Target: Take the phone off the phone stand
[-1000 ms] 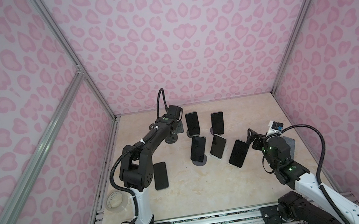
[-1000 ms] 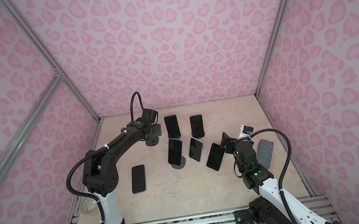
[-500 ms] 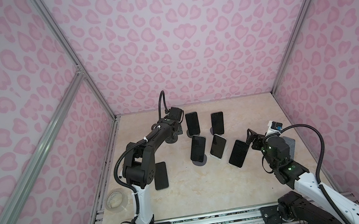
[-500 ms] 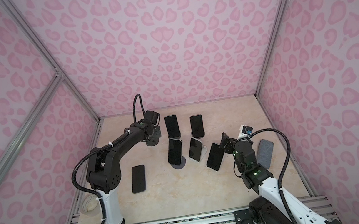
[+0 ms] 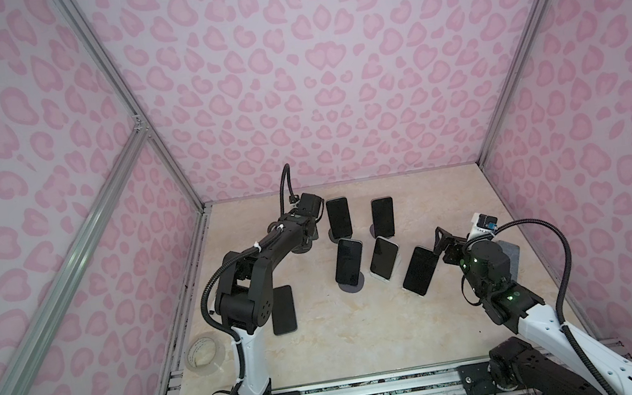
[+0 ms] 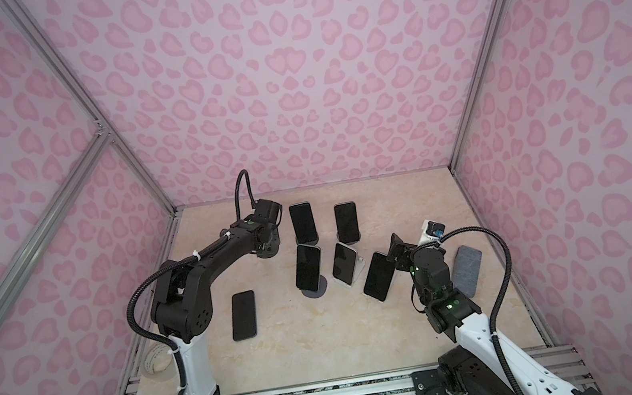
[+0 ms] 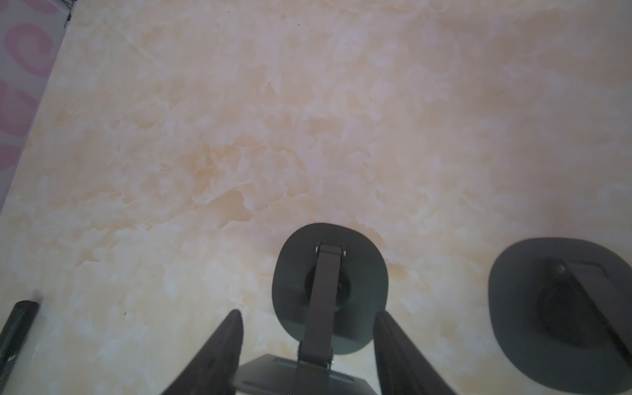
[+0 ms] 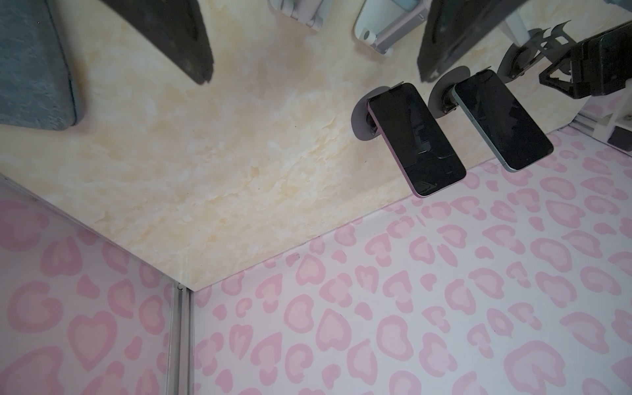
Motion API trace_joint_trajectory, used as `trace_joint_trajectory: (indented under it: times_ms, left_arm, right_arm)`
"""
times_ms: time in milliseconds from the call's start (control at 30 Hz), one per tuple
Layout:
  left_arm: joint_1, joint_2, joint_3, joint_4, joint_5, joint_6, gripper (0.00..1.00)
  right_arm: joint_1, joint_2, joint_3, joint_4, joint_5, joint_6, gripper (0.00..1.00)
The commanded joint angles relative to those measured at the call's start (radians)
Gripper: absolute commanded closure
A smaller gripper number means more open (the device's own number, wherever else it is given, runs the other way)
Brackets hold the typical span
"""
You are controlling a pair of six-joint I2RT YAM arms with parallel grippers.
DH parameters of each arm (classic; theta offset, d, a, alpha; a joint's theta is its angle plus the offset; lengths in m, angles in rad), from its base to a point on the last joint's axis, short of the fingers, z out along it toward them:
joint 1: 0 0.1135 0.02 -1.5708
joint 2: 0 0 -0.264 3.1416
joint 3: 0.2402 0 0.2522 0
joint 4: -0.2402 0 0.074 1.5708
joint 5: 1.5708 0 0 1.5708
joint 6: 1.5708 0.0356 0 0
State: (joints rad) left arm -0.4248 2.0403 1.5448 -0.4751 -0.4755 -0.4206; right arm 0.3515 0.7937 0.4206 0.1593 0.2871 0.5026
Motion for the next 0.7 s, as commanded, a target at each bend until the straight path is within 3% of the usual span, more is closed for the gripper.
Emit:
trace_joint_trajectory:
  times_ms: [0,200,667]
  left_arm:
    - [0.015,-0.048,-0.033,-0.015,-0.063,0.014,0.46]
    - [0.091,-0.109,-0.108,0.007,-0.028,0.001,0.46]
    - [0.269,-0.17,-0.207,0.012,-0.083,-0.03,0.47]
  right_arm:
    - [0.001,-0.002,0.005,0.02,0.001,-0.004,0.04]
    - [0.002,-0.005,0.003,0.021,-0.002,-0.003,0.04]
    - [0.006,0.003,0.002,0.028,-0.003,-0.005,0.04]
